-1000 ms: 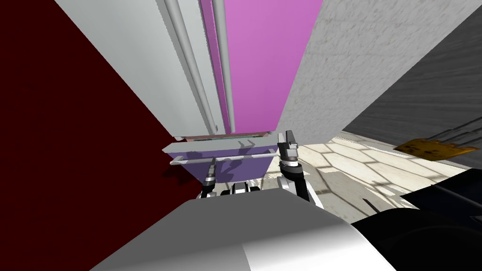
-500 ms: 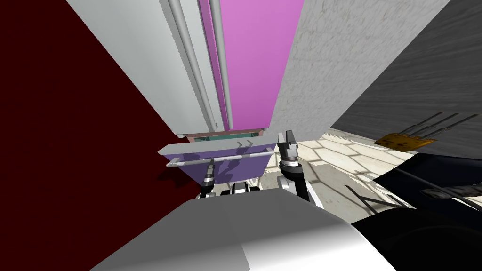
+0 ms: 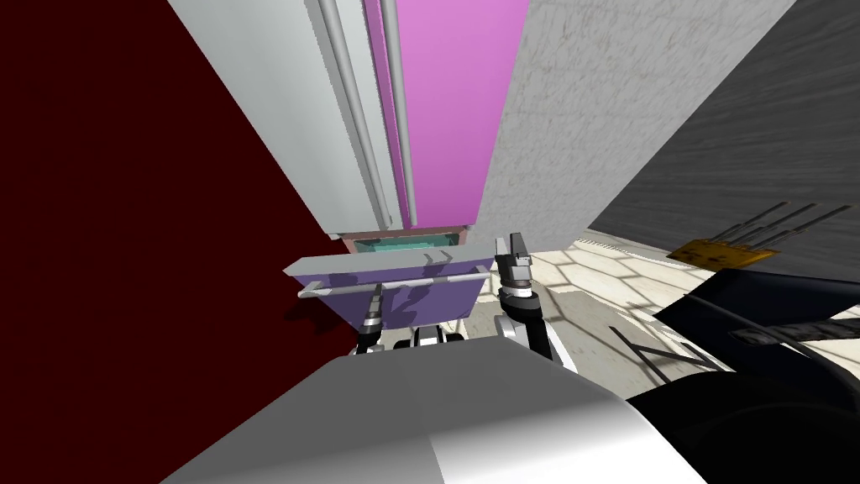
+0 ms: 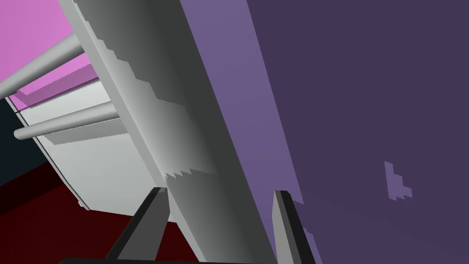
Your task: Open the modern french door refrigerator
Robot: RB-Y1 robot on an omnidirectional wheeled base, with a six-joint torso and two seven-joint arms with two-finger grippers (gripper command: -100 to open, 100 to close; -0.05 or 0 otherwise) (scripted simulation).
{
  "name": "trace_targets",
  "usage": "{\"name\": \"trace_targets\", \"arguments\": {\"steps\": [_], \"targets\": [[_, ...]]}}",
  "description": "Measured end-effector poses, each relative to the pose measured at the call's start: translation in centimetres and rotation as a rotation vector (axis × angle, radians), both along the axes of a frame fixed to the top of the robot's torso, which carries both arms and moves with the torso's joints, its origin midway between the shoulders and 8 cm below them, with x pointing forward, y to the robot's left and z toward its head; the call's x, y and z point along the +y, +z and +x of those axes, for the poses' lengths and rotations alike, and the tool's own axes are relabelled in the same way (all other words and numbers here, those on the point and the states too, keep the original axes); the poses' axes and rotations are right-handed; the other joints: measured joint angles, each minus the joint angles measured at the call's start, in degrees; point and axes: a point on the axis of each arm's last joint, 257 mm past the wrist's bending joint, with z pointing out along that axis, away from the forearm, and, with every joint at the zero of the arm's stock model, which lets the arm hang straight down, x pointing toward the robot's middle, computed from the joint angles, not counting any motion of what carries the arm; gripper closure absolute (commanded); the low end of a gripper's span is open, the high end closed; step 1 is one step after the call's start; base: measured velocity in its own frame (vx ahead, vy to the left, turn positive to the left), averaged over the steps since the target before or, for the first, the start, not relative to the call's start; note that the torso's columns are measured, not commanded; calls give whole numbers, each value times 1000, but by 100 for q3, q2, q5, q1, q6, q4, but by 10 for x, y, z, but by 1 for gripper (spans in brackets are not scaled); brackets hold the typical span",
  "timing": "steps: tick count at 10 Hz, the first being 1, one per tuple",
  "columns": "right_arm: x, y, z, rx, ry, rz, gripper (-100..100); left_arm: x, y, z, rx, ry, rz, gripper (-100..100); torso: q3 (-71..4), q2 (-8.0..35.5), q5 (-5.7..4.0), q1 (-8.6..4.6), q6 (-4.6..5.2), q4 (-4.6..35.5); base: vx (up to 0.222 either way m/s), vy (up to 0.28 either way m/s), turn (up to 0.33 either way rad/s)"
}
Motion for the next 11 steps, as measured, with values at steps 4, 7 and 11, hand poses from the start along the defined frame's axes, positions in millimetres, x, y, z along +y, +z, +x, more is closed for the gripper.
{"name": "trace_targets", "arguments": {"steps": [4,7,11], "targets": [[0,0,0,0,0,0,0,-2,7,6,-5,-11,1,-100,1,-4,-2,1,-1,5,-159,-4,27],[0,0,0,0,0,0,0,-2,18,25,0,-16,3,-100,11,21,-13,-12,1,26,-30,-5,16],[0,0,0,0,0,0,0,-3,34,54,12,-26,2,-100,41,76,-28,-17,-10,61,-69,-11,22]]}}
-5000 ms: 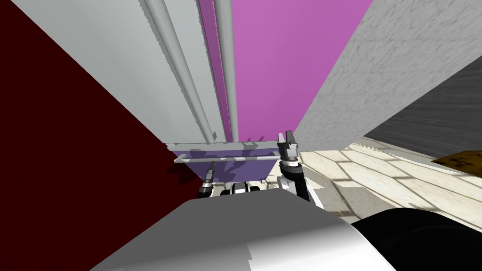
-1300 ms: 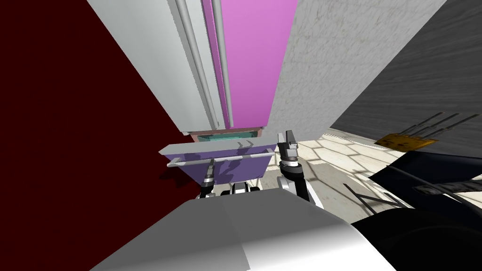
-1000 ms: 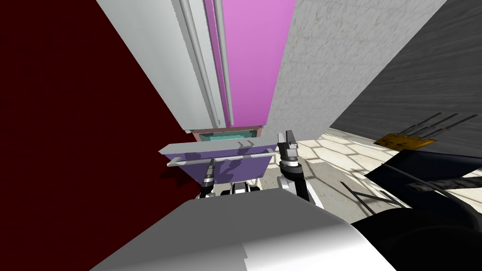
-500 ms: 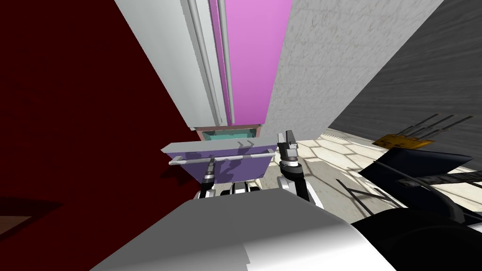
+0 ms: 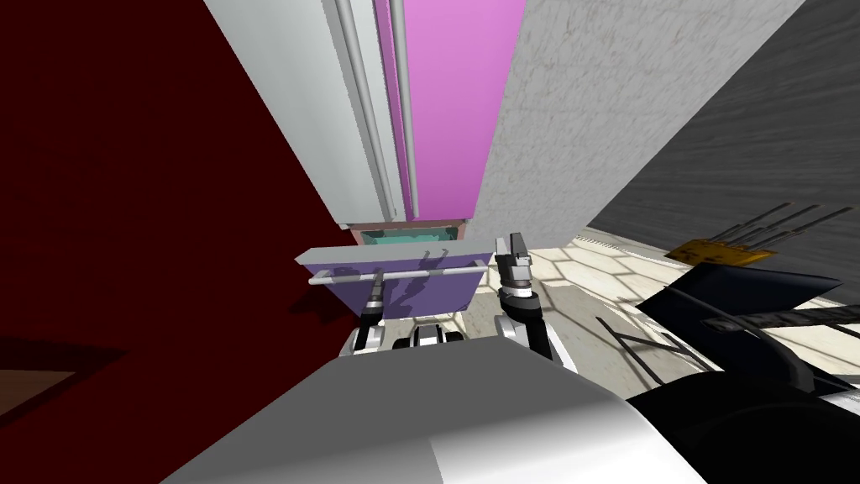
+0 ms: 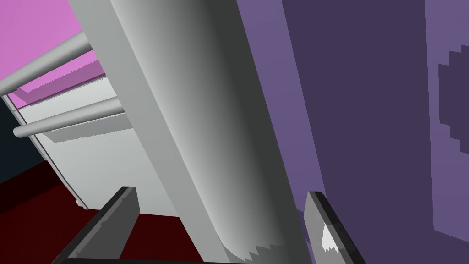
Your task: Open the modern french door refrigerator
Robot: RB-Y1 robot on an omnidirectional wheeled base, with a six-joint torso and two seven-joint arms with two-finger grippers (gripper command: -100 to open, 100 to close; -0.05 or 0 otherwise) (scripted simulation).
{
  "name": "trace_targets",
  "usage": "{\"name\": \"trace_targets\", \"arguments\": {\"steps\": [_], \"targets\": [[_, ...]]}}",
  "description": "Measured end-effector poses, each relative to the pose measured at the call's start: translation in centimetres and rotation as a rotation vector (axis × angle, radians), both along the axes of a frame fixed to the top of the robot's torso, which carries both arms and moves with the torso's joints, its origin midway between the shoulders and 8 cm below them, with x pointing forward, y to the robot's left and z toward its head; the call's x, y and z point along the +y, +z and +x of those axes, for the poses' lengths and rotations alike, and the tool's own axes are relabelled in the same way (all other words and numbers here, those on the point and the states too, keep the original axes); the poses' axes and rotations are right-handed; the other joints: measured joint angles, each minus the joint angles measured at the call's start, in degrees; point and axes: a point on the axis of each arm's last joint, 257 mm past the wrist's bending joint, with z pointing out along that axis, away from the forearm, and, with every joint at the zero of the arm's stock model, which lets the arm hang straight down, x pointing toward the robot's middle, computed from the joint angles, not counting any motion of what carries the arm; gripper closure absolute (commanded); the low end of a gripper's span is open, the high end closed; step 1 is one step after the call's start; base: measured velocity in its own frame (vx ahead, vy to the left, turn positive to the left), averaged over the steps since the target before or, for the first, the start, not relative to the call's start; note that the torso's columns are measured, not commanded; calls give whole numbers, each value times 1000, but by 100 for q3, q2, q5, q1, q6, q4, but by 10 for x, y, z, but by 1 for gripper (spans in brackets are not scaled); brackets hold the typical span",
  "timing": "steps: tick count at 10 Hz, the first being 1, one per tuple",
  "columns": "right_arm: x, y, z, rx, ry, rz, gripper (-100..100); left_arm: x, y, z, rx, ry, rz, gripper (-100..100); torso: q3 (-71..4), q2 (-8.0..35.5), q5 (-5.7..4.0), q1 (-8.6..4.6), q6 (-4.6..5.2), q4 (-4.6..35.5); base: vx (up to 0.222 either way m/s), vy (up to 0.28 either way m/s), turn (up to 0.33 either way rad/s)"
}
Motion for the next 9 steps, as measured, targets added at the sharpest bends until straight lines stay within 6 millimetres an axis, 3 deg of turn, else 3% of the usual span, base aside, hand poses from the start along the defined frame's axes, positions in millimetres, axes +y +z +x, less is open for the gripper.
{"name": "trace_targets", "arguments": {"steps": [3,4,9], "targets": [[0,0,0,0,0,0,0,0,9,19,25,-2,-1,-100,17,31,-21,-17,-2,38,-45,-4,7],[0,0,0,0,0,0,0,0,5,18,35,-1,-2,0,11,17,-11,-15,1,19,0,0,0],[0,0,0,0,0,0,0,1,-7,16,64,3,-4,0,-17,-34,13,5,10,-26,0,0,0]]}}
